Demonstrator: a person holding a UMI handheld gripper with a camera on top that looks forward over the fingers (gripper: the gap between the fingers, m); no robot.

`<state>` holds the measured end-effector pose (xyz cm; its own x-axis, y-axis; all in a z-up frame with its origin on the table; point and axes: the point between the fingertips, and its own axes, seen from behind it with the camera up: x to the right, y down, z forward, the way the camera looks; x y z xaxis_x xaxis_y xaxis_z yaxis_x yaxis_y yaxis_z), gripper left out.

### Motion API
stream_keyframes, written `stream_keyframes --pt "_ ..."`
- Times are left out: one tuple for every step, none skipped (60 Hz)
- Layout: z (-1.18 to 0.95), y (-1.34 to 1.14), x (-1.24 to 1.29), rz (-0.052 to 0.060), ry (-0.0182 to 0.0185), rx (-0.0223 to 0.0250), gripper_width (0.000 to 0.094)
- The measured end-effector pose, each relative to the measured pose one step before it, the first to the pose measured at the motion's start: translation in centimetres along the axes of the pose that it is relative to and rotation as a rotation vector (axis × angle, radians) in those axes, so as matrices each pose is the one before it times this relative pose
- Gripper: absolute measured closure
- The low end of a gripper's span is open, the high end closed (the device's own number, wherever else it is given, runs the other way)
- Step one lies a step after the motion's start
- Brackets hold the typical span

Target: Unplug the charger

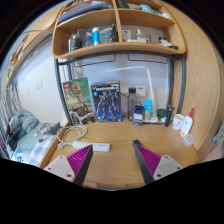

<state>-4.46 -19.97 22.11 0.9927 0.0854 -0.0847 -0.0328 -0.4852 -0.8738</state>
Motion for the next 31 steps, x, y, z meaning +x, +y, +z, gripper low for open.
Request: stream_keyframes --pt "-0.212 0.14 -0.072 -0.0011 0.00088 -0.00074 0.0081" --pt "-0.212 0.132 -0.057 -0.0022 0.0008 0.00028 0.0082" --pt "-0.17 0.084 -0.023 -0.0019 0.001 0.00113 0.008" --pt "-0.161 0.073 -0.05 -0.002 0.00042 0.0023 0.0085" --pt "-0.144 0.096 -0.068 -0.0025 -0.00098 0.00117 0.0085" --pt "-0.126 0.123 -0.122 -0.002 -0.00278 -0.00188 0.0082" --pt "-0.094 0.14 -0.112 -0.0007 -0.00313 -0.00351 0.0082" --pt "-0.097 0.112 -0.064 0.0007 -0.00155 -0.00277 0.0081" --pt "-0.075 0.085 -0.005 0.0001 0.00065 -0.00138 0.0079" --pt "-0.069 0.049 0.039 -0.0016 0.00198 0.0 0.0082" --pt "-0.083 0.044 0.032 -0.0023 0.00247 0.00104 0.0081" --pt "-0.083 0.013 0.063 -0.0022 0.00192 0.00063 0.0082" --pt "-0.065 0.013 0.033 -0.0018 0.00195 0.00052 0.0082" --pt "0.074 -0.036 0.056 -0.0027 0.00221 -0.00013 0.0084" --pt "-0.062 -0.008 0.046 -0.0019 0.00225 0.001 0.0085" --pt "-0.036 -0.048 0.019 -0.0011 0.00134 0.00136 0.0084" --pt "-0.027 -0.045 0.024 -0.0011 0.00071 0.00183 0.0084" --pt "-0.023 -0.024 -0.007 -0.0011 0.0 0.00134 0.0081" --pt "-0.032 -0.038 -0.018 -0.0012 0.00021 0.0007 0.008" --pt "-0.038 -0.005 -0.019 -0.0016 0.00002 0.00042 0.0082" --pt "-0.016 -0.016 -0.041 -0.0015 -0.00015 0.00053 0.0082" --pt "-0.04 0.009 -0.039 -0.0011 -0.00015 -0.00045 0.0082" --pt "-0.029 0.039 -0.029 -0.0006 -0.00062 -0.00002 0.0083" --pt "-0.062 0.043 -0.061 -0.0006 -0.00072 -0.00133 0.0082" --pt "-0.034 0.022 -0.068 0.0 -0.00215 -0.00141 0.0085" --pt "-0.017 0.092 -0.093 0.0007 -0.00224 -0.00122 0.0084" --pt "-0.04 0.09 -0.095 0.0006 -0.0019 -0.00186 0.0082" --pt "-0.017 0.08 -0.094 0.0009 -0.00113 -0.0013 0.0083" --pt "-0.006 0.066 -0.07 0.0011 -0.00047 -0.00102 0.0084" --pt "-0.007 0.084 -0.049 0.0008 -0.00074 -0.0006 0.0084" --pt "-0.013 0.048 -0.063 0.0002 -0.00128 -0.00069 0.0083"
